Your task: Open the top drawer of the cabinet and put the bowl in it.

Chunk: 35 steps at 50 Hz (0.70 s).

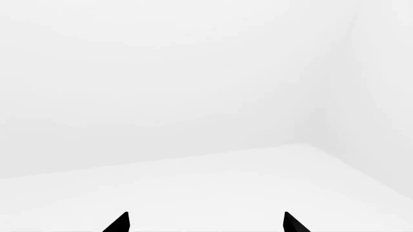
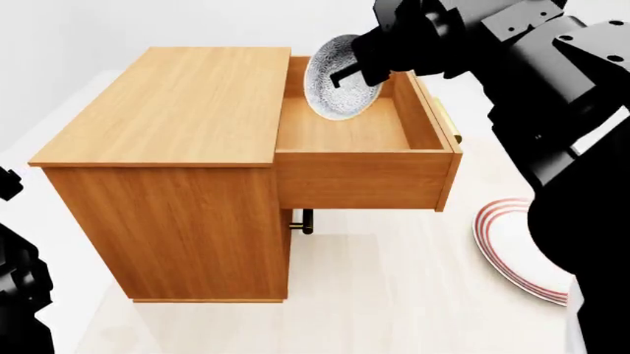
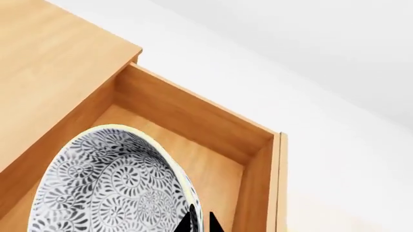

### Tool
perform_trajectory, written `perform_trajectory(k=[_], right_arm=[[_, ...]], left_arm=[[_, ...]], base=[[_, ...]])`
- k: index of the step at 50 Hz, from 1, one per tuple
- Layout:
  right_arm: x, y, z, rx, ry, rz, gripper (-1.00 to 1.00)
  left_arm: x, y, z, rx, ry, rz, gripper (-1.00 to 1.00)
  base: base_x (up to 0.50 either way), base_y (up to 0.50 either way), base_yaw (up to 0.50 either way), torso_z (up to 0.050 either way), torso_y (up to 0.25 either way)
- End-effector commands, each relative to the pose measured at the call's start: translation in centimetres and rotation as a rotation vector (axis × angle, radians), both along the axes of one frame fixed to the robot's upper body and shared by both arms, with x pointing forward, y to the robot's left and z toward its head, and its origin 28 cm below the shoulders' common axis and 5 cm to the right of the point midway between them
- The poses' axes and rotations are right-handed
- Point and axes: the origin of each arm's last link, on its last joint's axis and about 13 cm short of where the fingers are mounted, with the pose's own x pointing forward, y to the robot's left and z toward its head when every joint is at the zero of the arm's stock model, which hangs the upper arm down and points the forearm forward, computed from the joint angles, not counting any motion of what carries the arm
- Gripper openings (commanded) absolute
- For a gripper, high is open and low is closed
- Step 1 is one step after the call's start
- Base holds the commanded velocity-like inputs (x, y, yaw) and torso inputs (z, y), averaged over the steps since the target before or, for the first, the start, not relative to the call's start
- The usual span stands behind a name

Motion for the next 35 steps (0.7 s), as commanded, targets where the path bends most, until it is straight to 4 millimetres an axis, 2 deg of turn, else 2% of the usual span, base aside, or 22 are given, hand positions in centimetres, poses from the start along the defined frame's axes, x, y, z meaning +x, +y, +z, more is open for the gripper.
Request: perform_trajectory(k=[1, 12, 35], right_arm=[[0.1, 0.1, -0.9, 0.010, 0.037, -0.006, -1.00], [0.0, 0.3, -1.3, 0.071, 0.073, -0.001, -1.00], [0.9, -0.5, -3.7, 0.145, 0.082, -0.011, -1.00]], left_arm=[[-0.1, 0.0, -0.2, -0.005, 0.003, 0.002, 1.00], [-0.2, 0.0, -0.3, -0.008, 0.005, 0.003, 1.00], [-0.2, 0.0, -0.5, -0.005, 0.007, 0.003, 1.00]], base=[[0.00, 0.00, 0.00, 0.000, 0.000], [0.00, 0.00, 0.00, 0.000, 0.001], [0.00, 0.00, 0.00, 0.000, 0.000]])
